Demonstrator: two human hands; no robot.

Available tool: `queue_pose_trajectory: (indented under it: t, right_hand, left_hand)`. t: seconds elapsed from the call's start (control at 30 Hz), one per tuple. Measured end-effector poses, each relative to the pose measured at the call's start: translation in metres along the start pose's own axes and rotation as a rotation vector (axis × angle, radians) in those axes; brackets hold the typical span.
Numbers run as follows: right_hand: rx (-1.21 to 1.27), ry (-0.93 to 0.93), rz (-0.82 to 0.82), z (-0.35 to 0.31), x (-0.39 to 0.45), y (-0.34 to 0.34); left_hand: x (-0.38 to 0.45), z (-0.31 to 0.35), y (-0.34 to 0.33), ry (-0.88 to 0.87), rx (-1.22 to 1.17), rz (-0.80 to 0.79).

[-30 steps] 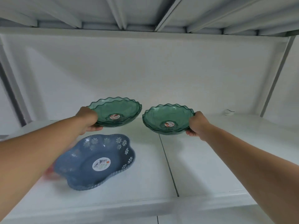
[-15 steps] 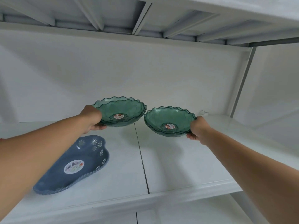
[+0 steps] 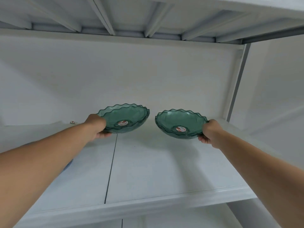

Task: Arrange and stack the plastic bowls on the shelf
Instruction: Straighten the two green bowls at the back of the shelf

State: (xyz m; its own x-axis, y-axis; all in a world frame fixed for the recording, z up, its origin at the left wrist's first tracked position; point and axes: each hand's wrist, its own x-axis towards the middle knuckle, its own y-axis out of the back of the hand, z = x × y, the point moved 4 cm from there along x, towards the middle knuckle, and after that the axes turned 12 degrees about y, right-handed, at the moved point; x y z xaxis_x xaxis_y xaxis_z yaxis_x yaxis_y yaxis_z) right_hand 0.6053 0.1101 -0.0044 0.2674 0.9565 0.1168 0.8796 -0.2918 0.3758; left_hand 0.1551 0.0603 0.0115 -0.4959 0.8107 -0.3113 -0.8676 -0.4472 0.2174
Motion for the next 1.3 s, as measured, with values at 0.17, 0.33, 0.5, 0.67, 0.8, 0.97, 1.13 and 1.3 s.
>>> queue_pose_trajectory:
  t: [0.17, 0.33, 0.5, 0.67, 0.8, 0.97, 1.13, 1.3]
  right_hand:
    - [0.007, 0.045, -0.054, 0.013, 0.051, 0.042]
    - [0.032, -0.016, -0.089, 0.032, 0.079, 0.07]
    - [0.052, -0.061, -0.094, 0.048, 0.096, 0.089]
    - [0.088, -0.138, -0.06, 0.053, 0.108, 0.101]
    - [0.002, -0.06, -0.047, 0.054, 0.123, 0.104]
    - [0.037, -0.116, -0.055, 0.072, 0.139, 0.096]
    - [0.015, -0.106, -0.069, 0.095, 0.154, 0.083]
    - [0.0, -0.038, -0.069, 0.106, 0.163, 0.081]
  left_hand:
    - [-0.024, 0.002, -0.062, 0.004, -0.037, 0.092]
    - [-0.039, 0.001, -0.107, 0.045, -0.025, 0.123]
    - [-0.042, 0.011, -0.134, 0.043, 0.016, 0.122]
    - [-0.037, 0.029, -0.15, 0.053, 0.032, 0.095]
    - [-0.027, 0.033, -0.161, 0.063, 0.072, 0.112]
    - [-0.011, 0.024, -0.178, 0.114, 0.094, 0.105]
    - [0.01, 0.01, -0.194, 0.163, 0.114, 0.139]
    - [0.026, 0.003, -0.2, 0.104, 0.11, 0.16]
